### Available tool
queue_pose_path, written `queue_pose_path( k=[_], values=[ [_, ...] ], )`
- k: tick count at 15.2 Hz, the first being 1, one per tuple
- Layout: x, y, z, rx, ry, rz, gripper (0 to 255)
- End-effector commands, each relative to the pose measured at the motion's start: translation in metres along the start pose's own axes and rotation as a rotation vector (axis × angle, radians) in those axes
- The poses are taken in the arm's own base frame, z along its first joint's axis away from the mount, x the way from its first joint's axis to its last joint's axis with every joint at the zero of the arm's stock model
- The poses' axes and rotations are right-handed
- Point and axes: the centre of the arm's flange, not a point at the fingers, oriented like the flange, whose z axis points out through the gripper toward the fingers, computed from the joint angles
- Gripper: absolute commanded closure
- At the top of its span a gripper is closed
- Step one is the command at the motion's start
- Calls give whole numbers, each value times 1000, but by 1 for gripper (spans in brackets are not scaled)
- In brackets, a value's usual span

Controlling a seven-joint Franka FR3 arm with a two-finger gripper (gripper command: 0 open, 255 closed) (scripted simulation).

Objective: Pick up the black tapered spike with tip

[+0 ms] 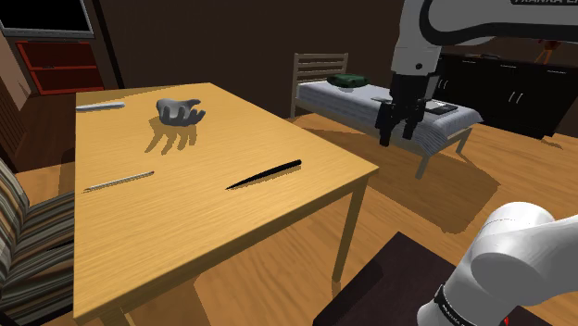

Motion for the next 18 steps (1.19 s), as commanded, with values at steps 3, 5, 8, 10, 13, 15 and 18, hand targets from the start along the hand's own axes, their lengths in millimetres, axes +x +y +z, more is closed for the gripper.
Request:
queue_pose_path(
  k=[3, 5, 8, 10, 13, 15, 18],
  values=[
    [5, -24, 10, 0, 7, 92, 0],
    [13, -47, 19, 0, 15, 184, 0],
    [28, -80, 33, 1, 25, 321, 0],
    [41, -101, 42, 1, 33, 413, 0],
    [64, -130, 56, 1, 44, 551, 0],
    [81, -147, 65, 1, 51, 642, 0],
    [110, -170, 78, 2, 62, 780, 0]
  ],
)
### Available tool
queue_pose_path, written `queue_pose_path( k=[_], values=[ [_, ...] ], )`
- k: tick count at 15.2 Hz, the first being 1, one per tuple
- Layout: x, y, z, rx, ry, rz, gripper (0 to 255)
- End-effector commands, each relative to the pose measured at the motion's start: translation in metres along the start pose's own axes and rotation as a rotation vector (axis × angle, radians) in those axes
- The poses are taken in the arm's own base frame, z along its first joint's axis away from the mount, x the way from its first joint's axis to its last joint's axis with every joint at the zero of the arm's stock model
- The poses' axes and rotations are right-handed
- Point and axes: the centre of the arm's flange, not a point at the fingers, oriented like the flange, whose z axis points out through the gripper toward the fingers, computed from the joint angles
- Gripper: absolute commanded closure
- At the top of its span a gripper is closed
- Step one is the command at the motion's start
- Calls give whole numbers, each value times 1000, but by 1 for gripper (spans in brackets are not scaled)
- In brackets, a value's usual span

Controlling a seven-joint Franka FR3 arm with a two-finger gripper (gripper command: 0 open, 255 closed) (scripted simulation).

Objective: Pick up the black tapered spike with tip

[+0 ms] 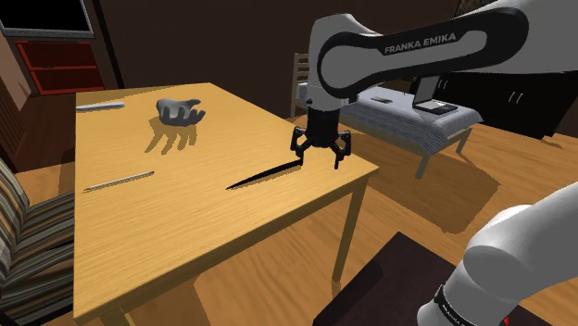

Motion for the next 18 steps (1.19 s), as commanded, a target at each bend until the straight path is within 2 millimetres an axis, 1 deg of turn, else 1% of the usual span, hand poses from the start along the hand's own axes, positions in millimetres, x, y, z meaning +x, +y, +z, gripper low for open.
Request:
queue_pose_path(
  k=[1, 4, 7, 10, 13, 15, 16, 18],
  values=[
    [6, -26, 9, 2, 6, 100, 0],
    [18, -60, 23, 2, 17, 237, 0],
    [36, -93, 37, 2, 28, 375, 0],
    [57, -122, 51, 2, 39, 513, 0],
    [83, -149, 65, 3, 49, 650, 0],
    [102, -164, 74, 3, 57, 742, 0],
    [106, -167, 75, 3, 58, 762, 0],
    [106, -168, 86, 3, 58, 762, 0]
  ],
)
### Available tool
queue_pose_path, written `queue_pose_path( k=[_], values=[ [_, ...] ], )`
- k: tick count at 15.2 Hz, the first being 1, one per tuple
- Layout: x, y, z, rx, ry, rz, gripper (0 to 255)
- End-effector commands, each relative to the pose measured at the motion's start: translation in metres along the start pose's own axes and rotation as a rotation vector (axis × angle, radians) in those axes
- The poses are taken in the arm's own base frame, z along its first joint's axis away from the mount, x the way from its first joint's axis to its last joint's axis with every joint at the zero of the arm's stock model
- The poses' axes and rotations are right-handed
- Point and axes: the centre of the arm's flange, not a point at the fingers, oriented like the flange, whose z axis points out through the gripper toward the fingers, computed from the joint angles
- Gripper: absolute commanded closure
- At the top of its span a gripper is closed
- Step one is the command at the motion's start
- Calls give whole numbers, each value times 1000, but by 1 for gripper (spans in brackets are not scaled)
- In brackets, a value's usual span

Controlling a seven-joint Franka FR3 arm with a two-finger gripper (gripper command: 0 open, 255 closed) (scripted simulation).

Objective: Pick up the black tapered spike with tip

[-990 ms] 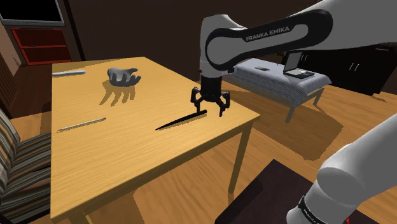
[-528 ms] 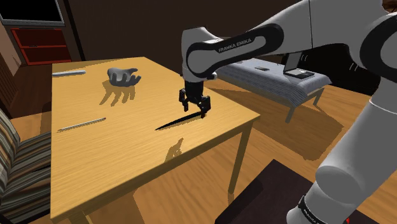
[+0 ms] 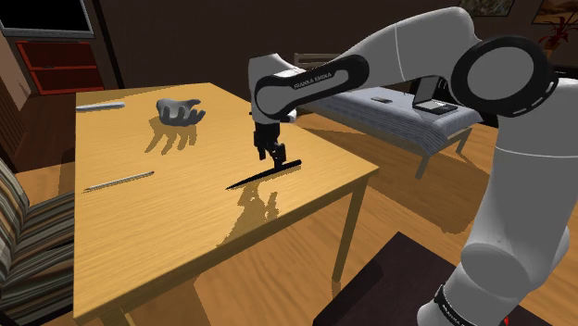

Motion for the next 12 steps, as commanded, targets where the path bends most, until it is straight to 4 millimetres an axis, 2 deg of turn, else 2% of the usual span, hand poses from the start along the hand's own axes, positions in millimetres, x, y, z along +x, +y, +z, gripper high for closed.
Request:
queue_pose_path(
  k=[1, 5, 7, 8, 12],
  values=[
    [0, -2, 11, 1, 1, 9, 0],
    [-1, -2, 32, 1, 1, 9, 0],
    [-1, -2, 35, 1, 1, 9, 0],
    [-1, -2, 36, 1, 1, 9, 255],
    [0, -3, 38, 1, 1, 9, 255]
  ],
)
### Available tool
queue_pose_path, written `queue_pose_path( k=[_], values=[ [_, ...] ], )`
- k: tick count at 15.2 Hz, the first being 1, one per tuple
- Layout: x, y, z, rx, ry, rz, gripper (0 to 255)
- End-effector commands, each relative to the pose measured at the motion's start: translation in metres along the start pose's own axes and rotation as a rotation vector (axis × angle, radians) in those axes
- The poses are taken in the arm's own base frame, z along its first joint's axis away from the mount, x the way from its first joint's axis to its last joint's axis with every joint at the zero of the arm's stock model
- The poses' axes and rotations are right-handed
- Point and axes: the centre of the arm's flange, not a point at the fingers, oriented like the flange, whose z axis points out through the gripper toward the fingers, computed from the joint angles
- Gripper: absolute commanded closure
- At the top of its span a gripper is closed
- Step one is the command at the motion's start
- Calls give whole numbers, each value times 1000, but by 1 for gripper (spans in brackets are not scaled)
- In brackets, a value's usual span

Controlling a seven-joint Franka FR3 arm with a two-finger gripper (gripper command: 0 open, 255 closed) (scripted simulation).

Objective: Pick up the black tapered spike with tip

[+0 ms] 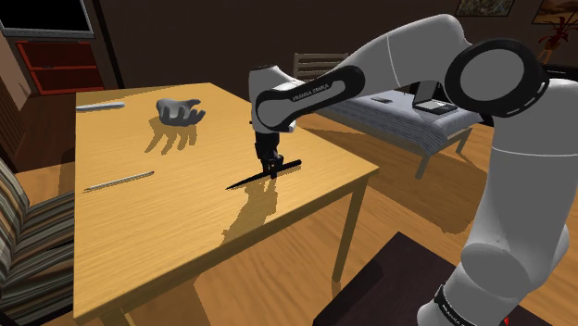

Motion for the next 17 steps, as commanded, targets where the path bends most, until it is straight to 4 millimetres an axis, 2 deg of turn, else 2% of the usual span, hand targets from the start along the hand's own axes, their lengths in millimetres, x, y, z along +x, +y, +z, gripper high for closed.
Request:
queue_pose_path(
  k=[1, 4, 17],
  values=[
    [2, -2, 8, -7, -1, 2, 255],
    [4, -3, 13, -7, 0, 2, 255],
    [5, -1, -57, -7, 0, 2, 255]
  ],
)
